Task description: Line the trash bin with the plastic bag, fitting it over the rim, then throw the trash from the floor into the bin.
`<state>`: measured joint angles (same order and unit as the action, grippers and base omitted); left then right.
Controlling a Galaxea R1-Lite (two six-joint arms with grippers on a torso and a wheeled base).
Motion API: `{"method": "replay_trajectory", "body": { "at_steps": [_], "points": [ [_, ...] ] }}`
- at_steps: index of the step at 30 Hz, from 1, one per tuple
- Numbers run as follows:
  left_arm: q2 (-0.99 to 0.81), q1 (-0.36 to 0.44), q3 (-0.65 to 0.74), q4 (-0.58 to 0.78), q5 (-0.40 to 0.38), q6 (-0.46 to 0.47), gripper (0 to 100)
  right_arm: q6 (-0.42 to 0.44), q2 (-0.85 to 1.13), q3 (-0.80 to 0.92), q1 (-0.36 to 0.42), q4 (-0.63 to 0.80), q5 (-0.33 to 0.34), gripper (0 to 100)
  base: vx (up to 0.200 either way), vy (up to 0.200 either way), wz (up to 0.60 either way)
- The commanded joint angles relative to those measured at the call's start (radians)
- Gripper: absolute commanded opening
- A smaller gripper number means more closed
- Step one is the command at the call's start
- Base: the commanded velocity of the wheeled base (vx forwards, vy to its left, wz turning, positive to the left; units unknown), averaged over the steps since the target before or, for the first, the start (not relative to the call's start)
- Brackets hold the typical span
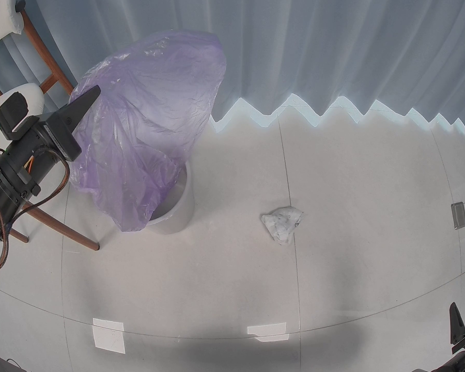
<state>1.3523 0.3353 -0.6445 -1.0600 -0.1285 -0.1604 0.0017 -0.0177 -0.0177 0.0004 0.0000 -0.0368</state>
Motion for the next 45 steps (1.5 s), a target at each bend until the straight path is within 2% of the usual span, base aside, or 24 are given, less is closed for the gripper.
{"method": "replay_trajectory", "body": {
  "at_steps": [1,7,25,28,33,45],
  "points": [
    [0.014,-0.007,-0.003,0.000,0.007,0.004,0,0.000,0.018,0.018,0.000,0.000,0.000,100,0.000,0.000,0.00],
    [0.034,-0.081,-0.001,-0.018,0.013,-0.001,0,0.000,0.018,0.018,0.000,0.000,0.000,100,0.000,0.000,0.00],
    [0.019,-0.090,0.011,-0.018,0.001,-0.019,0,0.000,0.018,0.018,0.000,0.000,0.000,100,0.000,0.000,0.00],
    [0.019,-0.093,0.023,-0.017,-0.002,-0.016,0,0.000,0.018,0.018,0.000,0.000,0.000,100,0.200,0.000,0.00],
    [0.005,-0.099,0.065,-0.020,-0.051,-0.011,0,0.000,0.018,0.018,0.001,0.000,0.000,100,0.200,0.000,0.00],
    [-0.002,-0.111,0.046,-0.020,-0.042,-0.010,0,0.000,0.018,0.018,0.000,0.000,0.000,100,0.200,0.000,0.00]
  ]
}}
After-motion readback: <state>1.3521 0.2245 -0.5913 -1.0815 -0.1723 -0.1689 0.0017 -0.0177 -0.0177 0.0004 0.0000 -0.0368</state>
